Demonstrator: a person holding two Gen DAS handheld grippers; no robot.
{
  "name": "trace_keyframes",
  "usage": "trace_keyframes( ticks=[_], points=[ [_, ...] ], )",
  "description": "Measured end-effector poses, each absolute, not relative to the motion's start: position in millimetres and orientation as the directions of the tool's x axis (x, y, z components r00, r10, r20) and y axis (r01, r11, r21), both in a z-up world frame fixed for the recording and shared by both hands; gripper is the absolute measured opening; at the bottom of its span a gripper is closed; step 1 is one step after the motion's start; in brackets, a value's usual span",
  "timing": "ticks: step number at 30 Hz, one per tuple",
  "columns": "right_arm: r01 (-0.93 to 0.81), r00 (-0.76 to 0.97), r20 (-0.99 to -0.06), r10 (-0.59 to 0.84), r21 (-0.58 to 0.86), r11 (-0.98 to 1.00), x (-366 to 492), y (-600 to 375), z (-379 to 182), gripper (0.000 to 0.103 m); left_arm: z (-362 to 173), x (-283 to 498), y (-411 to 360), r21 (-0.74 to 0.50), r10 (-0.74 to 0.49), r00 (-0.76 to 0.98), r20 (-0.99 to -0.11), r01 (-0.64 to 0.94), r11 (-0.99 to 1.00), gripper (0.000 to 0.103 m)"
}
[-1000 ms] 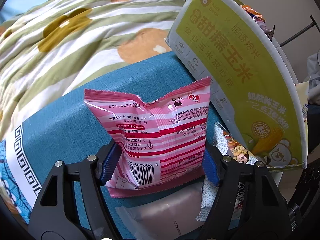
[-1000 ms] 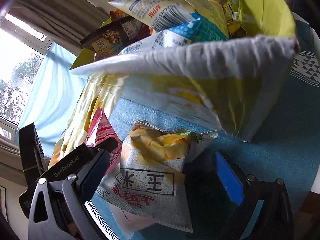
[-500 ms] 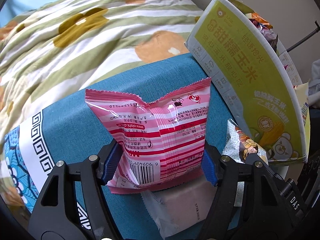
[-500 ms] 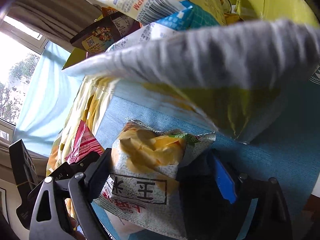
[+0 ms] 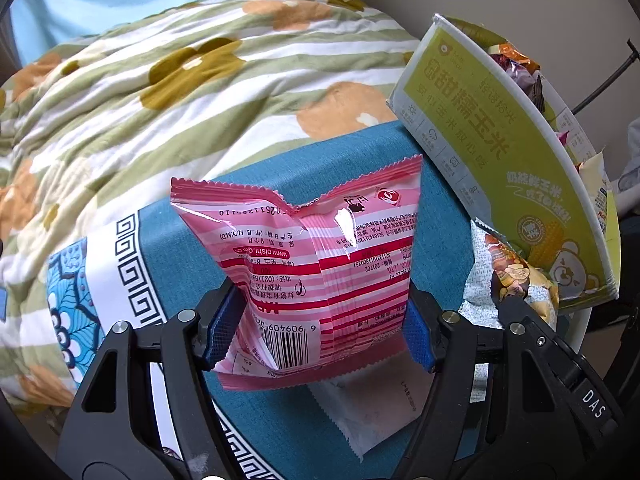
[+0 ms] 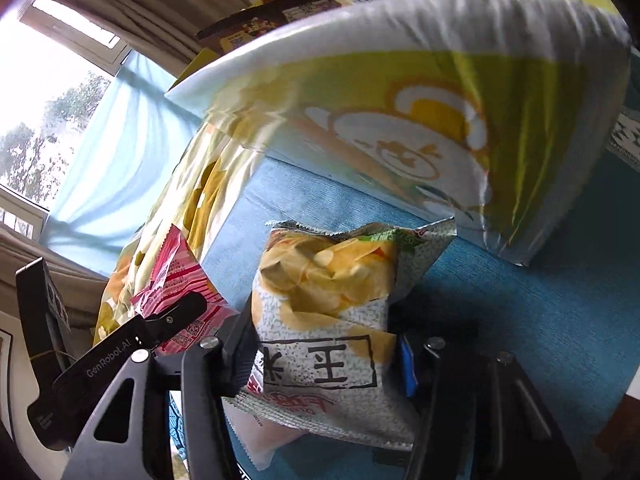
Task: Organize snacks
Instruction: 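Grasp the pink striped bag with the left tool while the right tool grasps the white rice-cracker bag, then lower both bags into the box and open both tools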
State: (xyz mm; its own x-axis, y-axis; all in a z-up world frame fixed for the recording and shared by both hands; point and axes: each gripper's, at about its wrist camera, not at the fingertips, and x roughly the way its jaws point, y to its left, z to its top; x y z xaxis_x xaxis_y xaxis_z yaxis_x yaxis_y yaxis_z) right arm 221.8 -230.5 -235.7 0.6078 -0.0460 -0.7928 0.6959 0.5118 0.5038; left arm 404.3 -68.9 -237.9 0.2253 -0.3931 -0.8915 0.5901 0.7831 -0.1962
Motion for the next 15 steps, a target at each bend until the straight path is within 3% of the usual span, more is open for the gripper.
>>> trace_keyframes(
  ticks=[15],
  points=[
    [0.485, 0.7, -0.714, -0.014, 0.462, 0.743, 221.3, -203.9, -144.4, 0.05, -139.4, 359.8, -29.2, -0.165, -0.407, 0.368, -0.836, 0.54, 0.825, 0.067]
  ],
)
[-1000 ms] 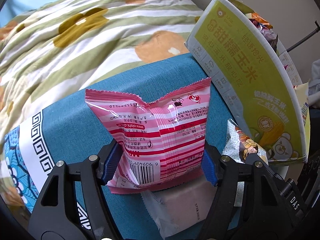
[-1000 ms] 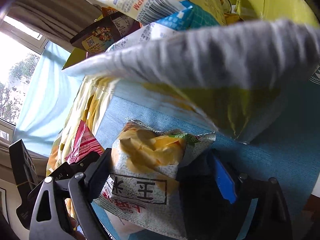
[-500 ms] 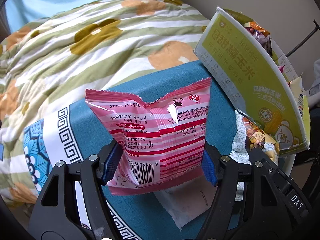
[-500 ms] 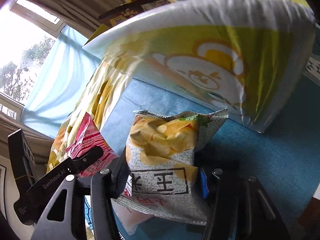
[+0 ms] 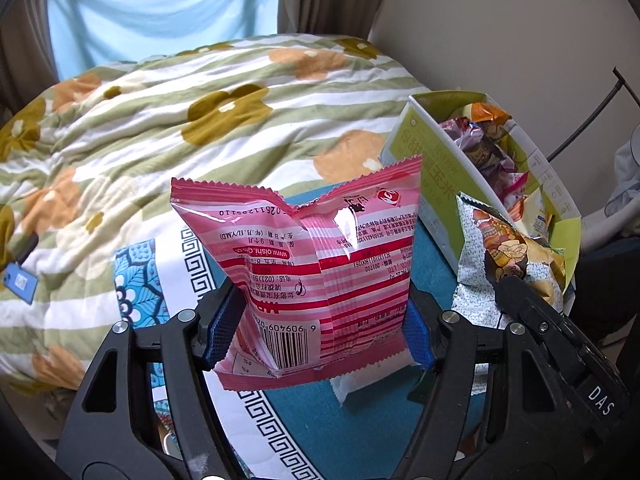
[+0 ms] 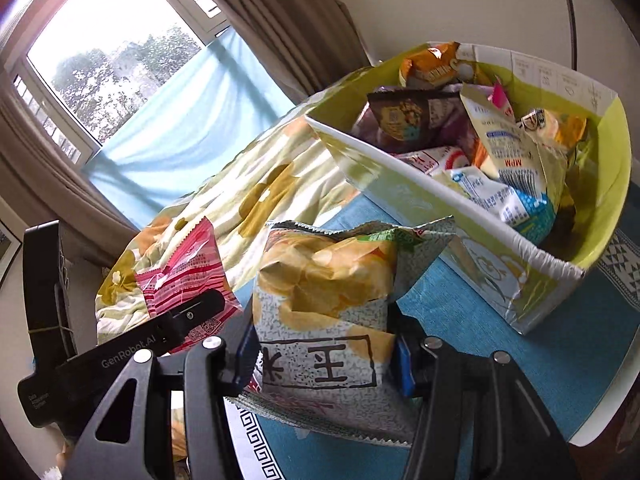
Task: Organize snacks
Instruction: 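Lower both bags into the box and open both tools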
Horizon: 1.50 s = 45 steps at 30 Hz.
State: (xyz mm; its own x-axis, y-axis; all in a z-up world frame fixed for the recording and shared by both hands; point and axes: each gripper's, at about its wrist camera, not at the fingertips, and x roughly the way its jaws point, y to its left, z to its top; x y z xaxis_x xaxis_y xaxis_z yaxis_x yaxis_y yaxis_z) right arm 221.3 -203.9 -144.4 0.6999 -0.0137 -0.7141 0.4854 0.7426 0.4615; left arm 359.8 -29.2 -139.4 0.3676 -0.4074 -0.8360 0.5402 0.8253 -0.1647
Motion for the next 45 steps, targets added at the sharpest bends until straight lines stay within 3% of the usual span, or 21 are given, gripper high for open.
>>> trace_keyframes(
  ticks=[13, 23, 33, 35, 36, 37, 39, 45],
  points=[
    [0.3, 0.769, -0.637, 0.059, 0.441, 0.846, 207.7, -245.4, -65.3, 0.05, -68.8, 306.7, -72.1, -0.156, -0.413, 0.475, -0.777, 0.49, 0.857, 0.067],
    [0.21, 0.773, -0.627, 0.095, 0.395, 0.895, 196.2, -374.2, -31.3, 0.05, -57.3, 279.5, -194.1, -0.201, -0.433, 0.48, -0.763, 0.46, 0.865, 0.067],
    [0.181, 0.746, -0.655, 0.121, 0.374, 0.91, 194.3, -485.2, -40.2, 0.05, -74.4, 274.2, -314.2, -0.216, -0.428, 0.449, -0.785, 0.449, 0.867, 0.067],
    [0.176, 0.74, -0.661, 0.123, 0.367, 0.913, 194.3, -499.8, -41.1, 0.05, -79.1, 274.6, -328.4, -0.221, -0.425, 0.44, -0.791, 0.443, 0.869, 0.07],
    [0.176, 0.738, -0.663, 0.124, 0.367, 0.914, 194.6, -506.6, -41.5, 0.05, -81.4, 274.4, -334.4, -0.223, -0.426, 0.433, -0.794, 0.445, 0.868, 0.076],
    [0.175, 0.735, -0.666, 0.127, 0.367, 0.914, 195.2, -513.2, -41.8, 0.05, -83.5, 274.1, -338.9, -0.215, -0.419, 0.434, -0.798, 0.445, 0.869, 0.089],
    [0.171, 0.73, -0.67, 0.135, 0.371, 0.913, 197.0, -522.0, -43.5, 0.05, -86.1, 272.3, -344.1, -0.173, -0.379, 0.456, -0.805, 0.43, 0.886, 0.101],
    [0.148, 0.713, -0.682, 0.161, 0.371, 0.917, 204.6, -531.2, -54.6, 0.05, -87.4, 266.8, -315.1, -0.17, -0.352, 0.474, -0.807, 0.385, 0.907, 0.101]
  ],
)
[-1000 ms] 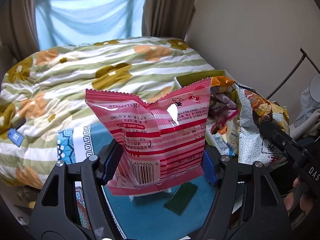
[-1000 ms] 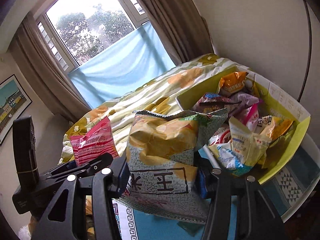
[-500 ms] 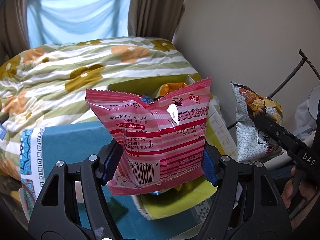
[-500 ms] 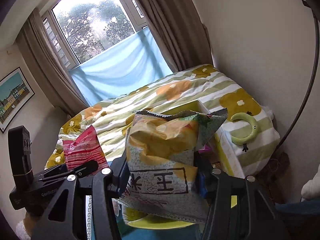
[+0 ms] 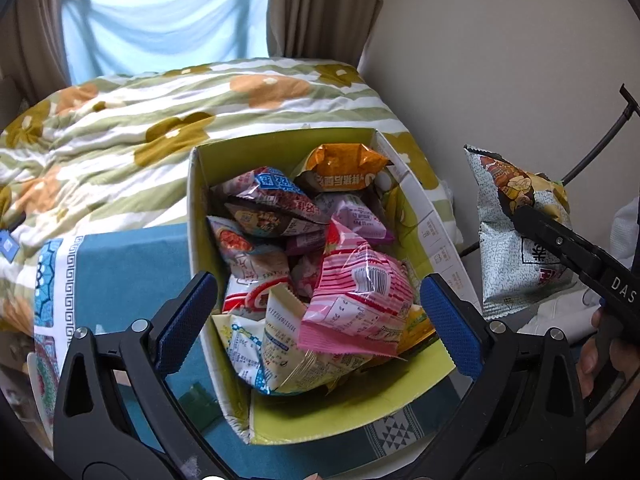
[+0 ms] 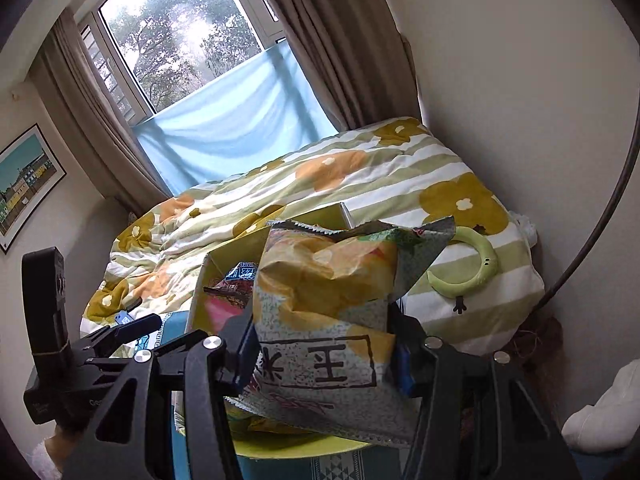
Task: Organize snacks
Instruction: 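Lower both bags into the box and open both tools, then withdraw both tools toward the white pouch and green packet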
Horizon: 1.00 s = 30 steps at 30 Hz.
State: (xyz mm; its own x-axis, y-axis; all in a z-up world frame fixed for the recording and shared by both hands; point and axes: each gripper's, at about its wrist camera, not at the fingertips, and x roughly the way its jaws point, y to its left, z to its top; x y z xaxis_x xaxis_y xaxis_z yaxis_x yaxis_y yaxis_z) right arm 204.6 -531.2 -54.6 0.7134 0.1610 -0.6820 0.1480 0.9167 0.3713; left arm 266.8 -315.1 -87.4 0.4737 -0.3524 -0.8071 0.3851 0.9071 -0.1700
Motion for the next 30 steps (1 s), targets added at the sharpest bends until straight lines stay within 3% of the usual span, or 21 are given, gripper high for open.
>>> trace_keyframes(
  ticks=[17, 19, 21, 22, 23, 30],
  points=[
    [0.06, 0.633, -0.713, 0.301, 0.432, 0.9, 276.0, -514.3, -81.4, 0.053, -89.8, 255.6, -226.8, -0.106, -0.208, 0.533, -0.82, 0.215, 0.971, 0.101],
    [0.071, 0.618, -0.726, 0.302, 0.434, 0.898, 289.0, -515.1, -90.4, 0.061, -91.5, 253.0, -218.0, -0.094, -0.186, 0.537, -0.823, 0.194, 0.976, 0.101],
    [0.087, 0.611, -0.735, 0.293, 0.431, 0.898, 297.4, -514.9, -97.5, 0.078, -93.4, 249.5, -209.5, -0.094, -0.176, 0.537, -0.825, 0.177, 0.98, 0.101],
    [0.093, 0.609, -0.741, 0.283, 0.421, 0.902, 298.9, -513.9, -99.8, 0.096, -94.1, 247.2, -205.5, -0.096, -0.173, 0.539, -0.824, 0.169, 0.981, 0.101],
    [0.099, 0.613, -0.743, 0.268, 0.409, 0.907, 297.9, -513.1, -100.2, 0.101, -94.1, 244.6, -201.8, -0.097, -0.17, 0.541, -0.824, 0.16, 0.982, 0.101],
    [0.049, 0.636, -0.751, 0.178, 0.269, 0.962, 264.5, -493.2, -88.1, 0.101, -89.0, 220.6, -183.7, -0.118, -0.17, 0.568, -0.805, 0.128, 0.985, 0.101]
  ],
)
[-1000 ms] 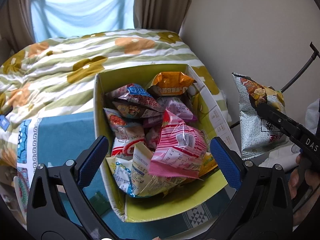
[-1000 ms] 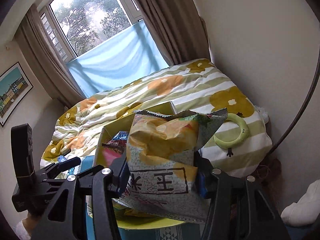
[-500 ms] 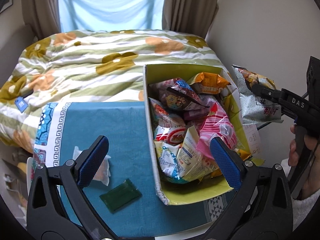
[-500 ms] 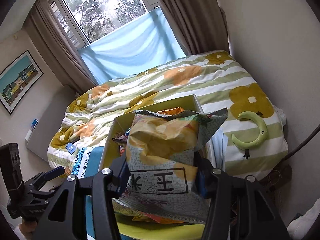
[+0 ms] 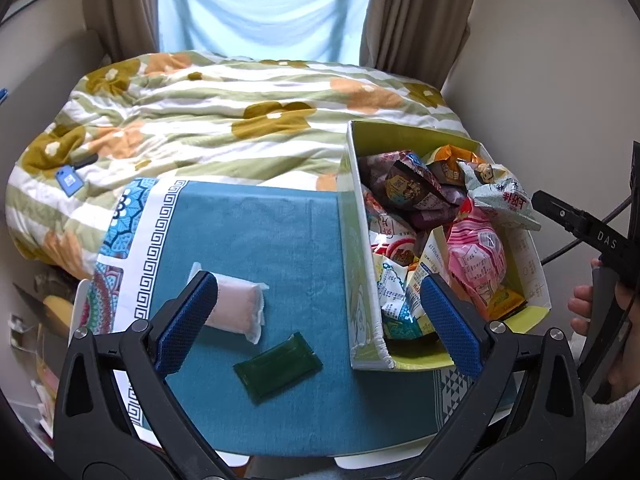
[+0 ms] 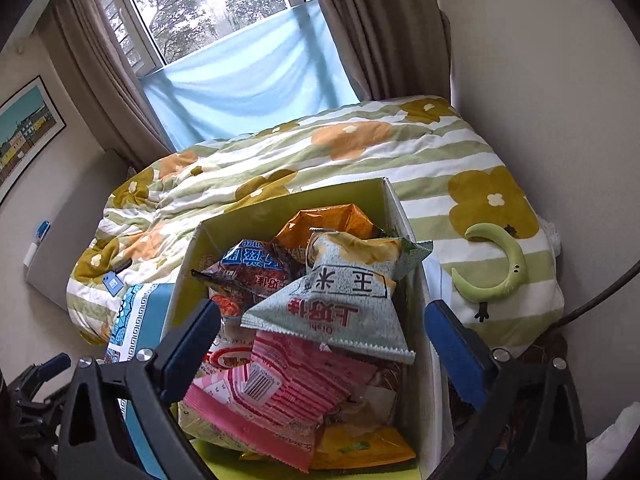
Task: Organize snacks
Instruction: 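Withdraw both tools toward the white pouch and green packet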
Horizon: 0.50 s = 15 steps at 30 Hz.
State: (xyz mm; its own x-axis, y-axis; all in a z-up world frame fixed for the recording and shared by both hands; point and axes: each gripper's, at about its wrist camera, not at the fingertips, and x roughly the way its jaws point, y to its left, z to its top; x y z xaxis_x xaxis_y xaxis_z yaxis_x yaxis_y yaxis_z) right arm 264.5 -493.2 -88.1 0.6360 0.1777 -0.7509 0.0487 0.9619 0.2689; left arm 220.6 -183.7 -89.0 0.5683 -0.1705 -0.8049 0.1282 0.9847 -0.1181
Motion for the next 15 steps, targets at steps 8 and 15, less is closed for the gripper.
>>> trace_keyframes(
  ticks=[8, 15],
  points=[
    [-0.03, 0.684, -0.711, 0.162, 0.195, 0.98, 228.1, -470.6, -59.8, 0.101, -70.6, 194.0, -171.6, -0.11, -0.152, 0.606, -0.781, 0.107, 0.988, 0.101],
    [-0.052, 0.724, -0.672, 0.154, 0.169, 0.984, 201.7, -454.4, -33.6, 0.101, -55.8, 166.9, -148.5, -0.091, -0.128, 0.638, -0.76, 0.09, 0.992, 0.101]
  ],
)
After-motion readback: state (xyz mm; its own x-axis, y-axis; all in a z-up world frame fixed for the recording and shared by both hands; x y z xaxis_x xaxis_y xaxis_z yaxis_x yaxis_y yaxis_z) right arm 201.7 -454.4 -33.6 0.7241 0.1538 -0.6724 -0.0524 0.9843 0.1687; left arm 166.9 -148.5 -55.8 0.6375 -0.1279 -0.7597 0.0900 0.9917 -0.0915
